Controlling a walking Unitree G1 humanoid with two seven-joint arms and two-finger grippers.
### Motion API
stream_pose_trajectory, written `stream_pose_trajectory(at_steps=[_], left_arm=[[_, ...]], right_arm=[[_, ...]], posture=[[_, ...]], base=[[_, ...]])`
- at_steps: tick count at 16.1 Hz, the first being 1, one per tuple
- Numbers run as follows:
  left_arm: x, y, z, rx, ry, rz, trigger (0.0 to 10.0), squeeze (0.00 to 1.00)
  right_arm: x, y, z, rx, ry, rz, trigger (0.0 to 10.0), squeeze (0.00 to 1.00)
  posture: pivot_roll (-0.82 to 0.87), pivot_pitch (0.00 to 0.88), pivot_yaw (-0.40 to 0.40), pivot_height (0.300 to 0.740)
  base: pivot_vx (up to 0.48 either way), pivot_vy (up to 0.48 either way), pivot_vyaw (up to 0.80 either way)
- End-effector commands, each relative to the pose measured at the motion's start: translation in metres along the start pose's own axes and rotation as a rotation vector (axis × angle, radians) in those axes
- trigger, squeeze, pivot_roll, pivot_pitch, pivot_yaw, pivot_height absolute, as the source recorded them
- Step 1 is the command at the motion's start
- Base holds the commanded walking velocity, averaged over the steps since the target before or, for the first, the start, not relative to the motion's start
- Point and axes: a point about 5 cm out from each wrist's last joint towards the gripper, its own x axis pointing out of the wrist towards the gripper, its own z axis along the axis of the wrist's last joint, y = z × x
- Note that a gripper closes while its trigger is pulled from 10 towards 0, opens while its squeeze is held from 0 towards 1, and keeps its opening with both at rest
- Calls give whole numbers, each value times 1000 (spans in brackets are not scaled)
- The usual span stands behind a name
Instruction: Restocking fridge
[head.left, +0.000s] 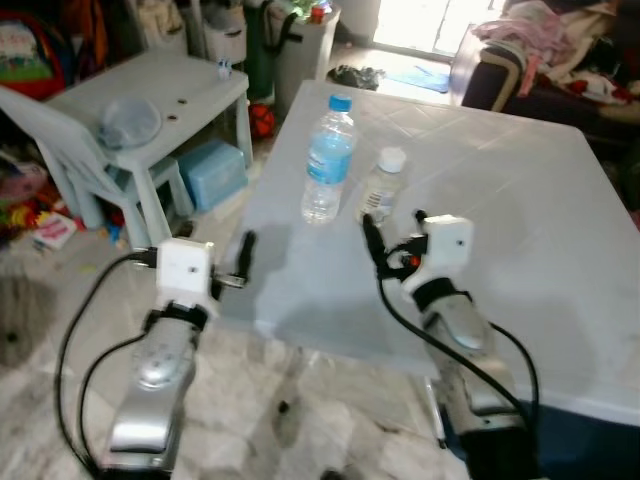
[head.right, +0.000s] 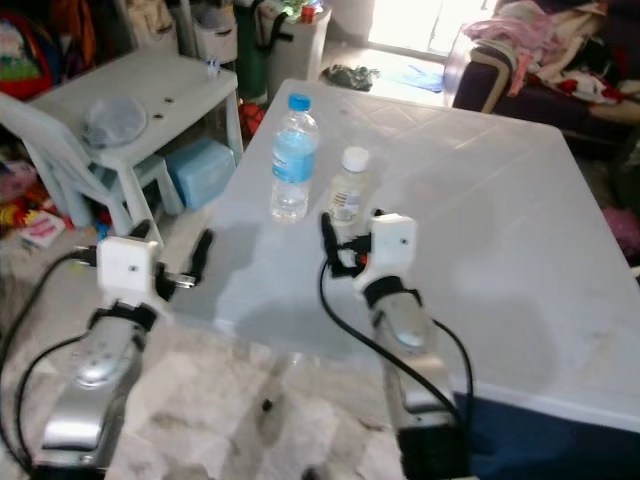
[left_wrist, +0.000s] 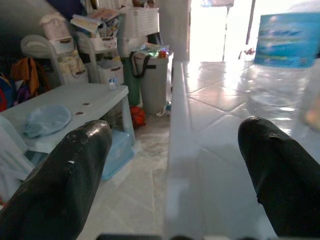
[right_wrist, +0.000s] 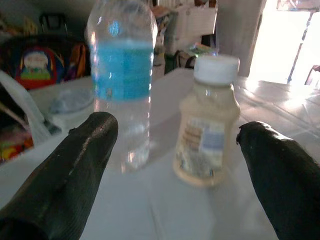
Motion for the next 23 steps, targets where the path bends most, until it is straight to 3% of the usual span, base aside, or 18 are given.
stream_pose_trajectory(at_steps=[1, 7, 13, 15, 23], left_arm=[[1, -7, 8, -24, -32, -21, 10000, 0], [-5, -3, 5, -48, -17, -24, 10000, 0], [-11, -2, 2, -42, 9, -35, 10000, 0], [-13, -1, 2, -38, 19, -40, 10000, 0], [-16, -1, 2, -22, 37, -47, 10000, 0]], right_arm=[[-2, -8, 2, -15, -8, -19, 10000, 0], [-4, -3, 0, -14, -6, -9, 10000, 0], [2, -13, 5, -57, -25, -22, 10000, 0], [10, -18, 9, -72, -43, -18, 10000, 0], [40, -14, 25, -88, -105, 74, 10000, 0]], posture=[[119, 49, -82, 740], [118, 66, -77, 740], [129, 90, -66, 740], [133, 99, -62, 740], [154, 117, -56, 740]], base=[[0, 0, -800], [0, 0, -74], [0, 0, 0], [0, 0, 0], [0, 0, 0]])
